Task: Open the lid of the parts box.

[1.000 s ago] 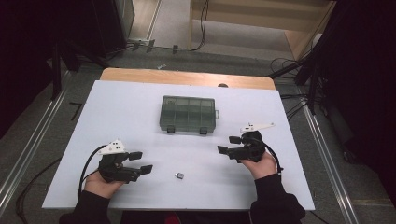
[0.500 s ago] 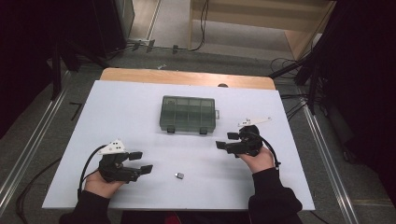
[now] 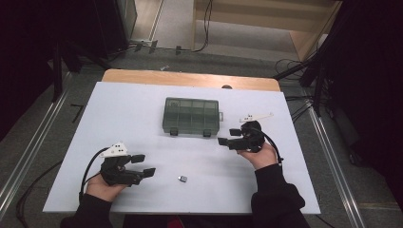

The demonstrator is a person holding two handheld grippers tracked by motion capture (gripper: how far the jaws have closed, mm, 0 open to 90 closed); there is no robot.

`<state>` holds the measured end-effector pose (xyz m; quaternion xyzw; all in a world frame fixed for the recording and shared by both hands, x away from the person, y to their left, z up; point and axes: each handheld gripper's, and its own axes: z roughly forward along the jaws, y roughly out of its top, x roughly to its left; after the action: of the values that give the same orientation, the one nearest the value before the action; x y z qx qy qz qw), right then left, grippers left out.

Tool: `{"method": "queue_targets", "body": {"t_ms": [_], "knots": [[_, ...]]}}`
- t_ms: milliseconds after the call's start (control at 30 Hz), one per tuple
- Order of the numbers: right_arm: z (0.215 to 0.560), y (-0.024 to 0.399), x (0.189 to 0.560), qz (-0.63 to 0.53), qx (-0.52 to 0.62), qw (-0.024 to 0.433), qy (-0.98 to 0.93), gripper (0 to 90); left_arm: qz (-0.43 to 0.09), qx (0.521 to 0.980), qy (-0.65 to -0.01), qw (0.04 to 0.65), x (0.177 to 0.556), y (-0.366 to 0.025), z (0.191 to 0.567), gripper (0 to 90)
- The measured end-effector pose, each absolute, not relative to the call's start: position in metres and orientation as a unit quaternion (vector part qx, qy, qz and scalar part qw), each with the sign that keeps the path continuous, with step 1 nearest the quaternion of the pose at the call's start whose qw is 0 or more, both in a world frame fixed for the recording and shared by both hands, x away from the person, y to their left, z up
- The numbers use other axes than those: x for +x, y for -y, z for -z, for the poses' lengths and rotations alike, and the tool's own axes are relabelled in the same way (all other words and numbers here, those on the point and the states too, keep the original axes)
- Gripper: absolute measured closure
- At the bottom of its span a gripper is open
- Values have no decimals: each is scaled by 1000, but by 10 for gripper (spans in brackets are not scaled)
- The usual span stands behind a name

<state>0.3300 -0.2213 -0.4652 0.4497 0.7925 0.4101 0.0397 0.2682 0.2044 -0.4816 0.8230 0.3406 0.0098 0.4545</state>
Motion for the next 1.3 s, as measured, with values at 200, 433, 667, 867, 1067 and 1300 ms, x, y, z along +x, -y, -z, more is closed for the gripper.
{"method": "queue_targets", "body": {"t_ms": [200, 433, 667, 867, 1067, 1300], "knots": [[466, 221, 338, -412, 451, 41, -790, 258, -9, 823, -341, 454, 268, -205, 481, 266], [467, 218, 347, -404, 458, 44, -791, 258, -10, 823, -341, 454, 269, -205, 481, 266], [468, 217, 356, -406, 463, 45, -787, 286, -10, 823, -342, 454, 269, -205, 481, 266], [469, 218, 362, -403, 464, 51, -787, 404, -11, 822, -342, 455, 269, -206, 481, 266], [471, 222, 362, -406, 466, 53, -784, 639, -11, 823, -342, 454, 269, -206, 481, 266], [480, 228, 363, -413, 469, 42, -780, 866, -12, 822, -342, 454, 269, -206, 481, 266]]}}
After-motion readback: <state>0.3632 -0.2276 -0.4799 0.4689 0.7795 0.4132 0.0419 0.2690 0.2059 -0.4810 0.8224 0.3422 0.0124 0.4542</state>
